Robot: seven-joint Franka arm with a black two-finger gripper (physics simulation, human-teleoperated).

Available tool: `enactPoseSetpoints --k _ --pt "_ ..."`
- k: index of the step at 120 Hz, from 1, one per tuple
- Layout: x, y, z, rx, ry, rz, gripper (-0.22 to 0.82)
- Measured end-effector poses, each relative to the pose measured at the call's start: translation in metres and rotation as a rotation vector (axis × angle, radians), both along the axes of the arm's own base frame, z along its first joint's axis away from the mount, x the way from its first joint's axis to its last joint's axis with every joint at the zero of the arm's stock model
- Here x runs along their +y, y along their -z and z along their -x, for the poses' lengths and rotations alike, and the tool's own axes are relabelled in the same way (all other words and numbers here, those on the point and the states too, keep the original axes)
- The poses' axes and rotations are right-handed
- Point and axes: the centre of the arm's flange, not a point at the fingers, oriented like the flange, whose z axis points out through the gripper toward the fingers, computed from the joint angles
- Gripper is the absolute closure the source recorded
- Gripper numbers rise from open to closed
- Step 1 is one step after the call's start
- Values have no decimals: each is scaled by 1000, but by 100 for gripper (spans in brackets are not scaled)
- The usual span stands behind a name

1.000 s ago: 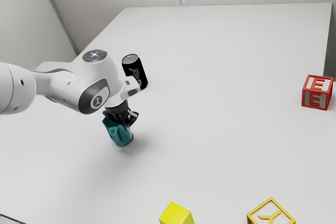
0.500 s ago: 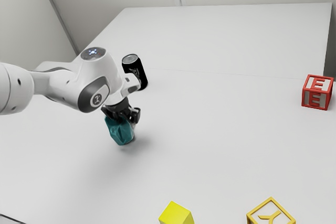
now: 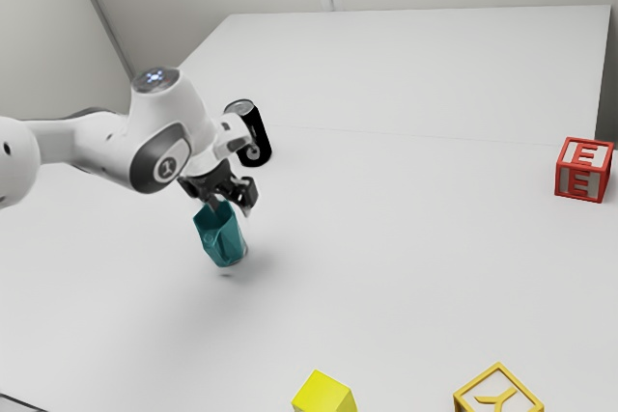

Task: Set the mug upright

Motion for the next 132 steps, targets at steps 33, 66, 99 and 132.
enactPoseSetpoints --k 33,66,99,132 --pt "-7 -32 -6 23 -7 6 15" --pt "-16 -79 -25 75 -29 27 6" --pt "-17 -129 -46 125 -53 38 3" --pt "-19 -179 -55 150 -62 35 3"
